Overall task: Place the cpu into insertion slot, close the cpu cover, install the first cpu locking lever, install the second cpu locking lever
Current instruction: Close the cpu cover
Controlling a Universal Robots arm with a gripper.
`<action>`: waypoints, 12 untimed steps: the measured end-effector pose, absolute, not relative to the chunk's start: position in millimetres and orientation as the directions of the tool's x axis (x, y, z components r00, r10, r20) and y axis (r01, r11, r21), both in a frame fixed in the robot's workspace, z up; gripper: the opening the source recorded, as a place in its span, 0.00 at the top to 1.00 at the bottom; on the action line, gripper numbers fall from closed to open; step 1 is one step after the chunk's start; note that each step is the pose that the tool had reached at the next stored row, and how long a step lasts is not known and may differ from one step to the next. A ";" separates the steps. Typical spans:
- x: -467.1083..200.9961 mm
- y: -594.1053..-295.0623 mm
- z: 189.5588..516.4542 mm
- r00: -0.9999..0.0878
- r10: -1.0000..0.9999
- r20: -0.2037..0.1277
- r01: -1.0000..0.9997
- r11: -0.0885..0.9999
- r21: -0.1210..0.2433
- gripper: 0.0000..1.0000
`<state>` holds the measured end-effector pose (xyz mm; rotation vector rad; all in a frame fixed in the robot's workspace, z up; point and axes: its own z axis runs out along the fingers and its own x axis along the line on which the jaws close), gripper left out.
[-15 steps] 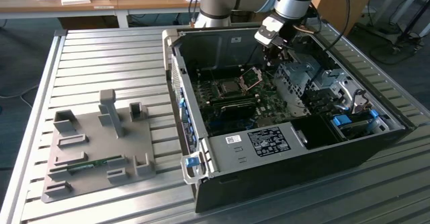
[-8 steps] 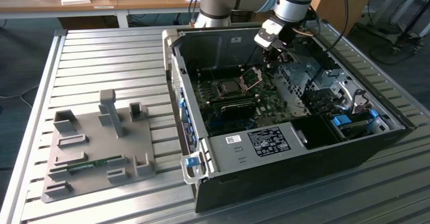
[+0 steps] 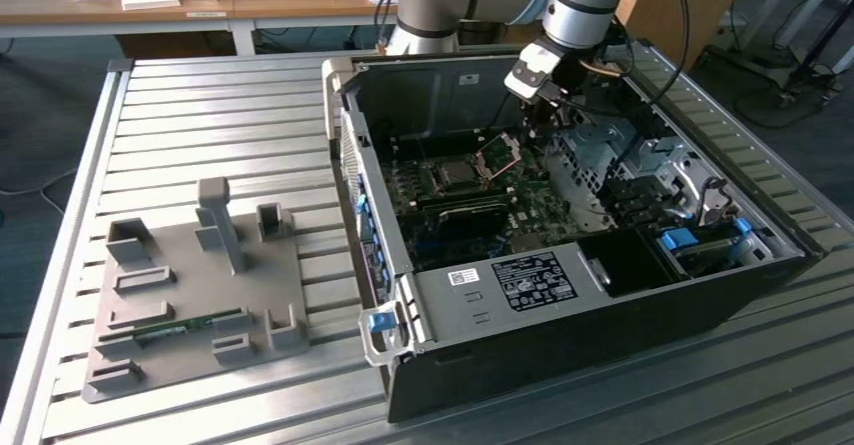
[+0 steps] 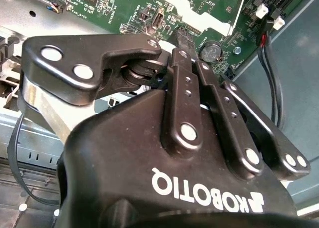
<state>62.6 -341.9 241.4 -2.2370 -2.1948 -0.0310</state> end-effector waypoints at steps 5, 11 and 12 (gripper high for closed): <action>62.5 -341.9 241.2 0.019 1.000 0.019 1.000 -0.019 0.008 0.89; 60.1 -341.9 240.6 0.019 1.000 0.020 1.000 -0.019 0.008 0.89; 59.4 -341.9 240.5 0.019 1.000 0.020 1.000 -0.019 0.009 0.89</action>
